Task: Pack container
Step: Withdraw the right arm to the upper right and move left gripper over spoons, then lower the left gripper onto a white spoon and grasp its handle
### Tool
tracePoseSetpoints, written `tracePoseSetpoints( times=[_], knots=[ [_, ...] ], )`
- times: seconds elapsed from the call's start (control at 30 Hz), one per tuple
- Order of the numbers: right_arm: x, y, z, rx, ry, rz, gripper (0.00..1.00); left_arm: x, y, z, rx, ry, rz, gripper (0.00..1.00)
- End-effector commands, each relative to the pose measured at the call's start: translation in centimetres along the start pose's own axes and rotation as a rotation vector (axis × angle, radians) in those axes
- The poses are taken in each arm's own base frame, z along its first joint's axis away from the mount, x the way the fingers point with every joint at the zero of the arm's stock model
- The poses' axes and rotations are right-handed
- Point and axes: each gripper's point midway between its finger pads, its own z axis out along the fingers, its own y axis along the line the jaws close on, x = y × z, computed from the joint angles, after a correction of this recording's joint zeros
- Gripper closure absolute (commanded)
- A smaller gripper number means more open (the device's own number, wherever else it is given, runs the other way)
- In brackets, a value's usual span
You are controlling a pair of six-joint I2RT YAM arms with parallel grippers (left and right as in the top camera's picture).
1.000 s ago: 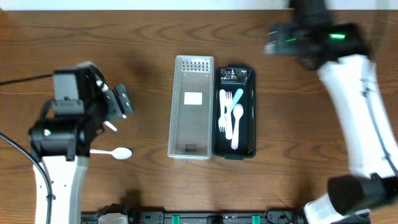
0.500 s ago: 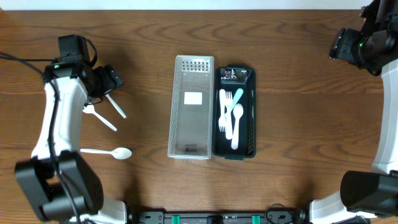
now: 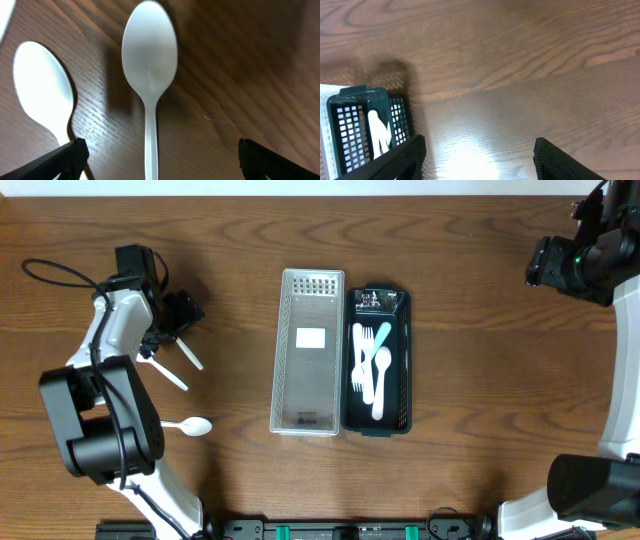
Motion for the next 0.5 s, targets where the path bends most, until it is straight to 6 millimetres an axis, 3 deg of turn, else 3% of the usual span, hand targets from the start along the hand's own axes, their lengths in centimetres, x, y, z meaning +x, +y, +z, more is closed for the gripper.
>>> tracePoseSetpoints(
  times=[0.0,0.2,0.47],
  knots=[
    [0.3,0.1,0.5,-0.005,0.02,-0.015,0.28,-0.6,0.0,1.0,-0.005,-0.001,-0.018,0.02],
    [0.3,0.1,0.5,-0.005,0.019,-0.015,0.28,-0.4,-0.5,2.6,0.055,0.042,-0.028,0.02],
    [0.3,0.1,0.5,-0.002,0.019,-0.004,0.29,-0.5,1.0,3.5,0.037,0.063,-0.061,0.02]
  ],
)
